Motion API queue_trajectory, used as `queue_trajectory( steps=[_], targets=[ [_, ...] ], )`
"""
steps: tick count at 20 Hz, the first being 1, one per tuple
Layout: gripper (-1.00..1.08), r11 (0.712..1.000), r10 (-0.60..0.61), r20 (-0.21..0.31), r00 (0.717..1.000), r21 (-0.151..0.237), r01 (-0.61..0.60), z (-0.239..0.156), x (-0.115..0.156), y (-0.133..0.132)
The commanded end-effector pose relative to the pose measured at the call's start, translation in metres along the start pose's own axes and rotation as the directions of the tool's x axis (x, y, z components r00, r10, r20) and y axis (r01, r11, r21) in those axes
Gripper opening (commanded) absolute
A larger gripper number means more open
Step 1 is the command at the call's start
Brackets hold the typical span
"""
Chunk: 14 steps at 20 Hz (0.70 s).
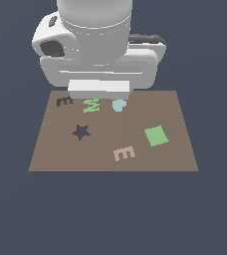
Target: Insert a designated object into the corresponding slot on a board.
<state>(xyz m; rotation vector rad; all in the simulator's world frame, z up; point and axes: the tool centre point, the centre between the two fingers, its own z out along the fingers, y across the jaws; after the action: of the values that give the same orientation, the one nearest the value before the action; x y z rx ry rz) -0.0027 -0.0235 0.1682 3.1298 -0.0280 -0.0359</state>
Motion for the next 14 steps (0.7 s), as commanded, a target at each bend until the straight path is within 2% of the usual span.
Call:
queue_trajectory(
  steps=[1,8,14],
  targets=[
    [1.00,1.000,0.000,0.000,1.000,0.000,0.000,0.0000,0.0000,0.0000],
    [1.00,1.000,0.030,0.000,1.000,0.000,-0.030,0.0026,0.0011,-0.0027],
    [1.00,0.995,0.103,-0.001,0.995,0.002,-0.103,0.0092,0.0042,-0.0092]
  ],
)
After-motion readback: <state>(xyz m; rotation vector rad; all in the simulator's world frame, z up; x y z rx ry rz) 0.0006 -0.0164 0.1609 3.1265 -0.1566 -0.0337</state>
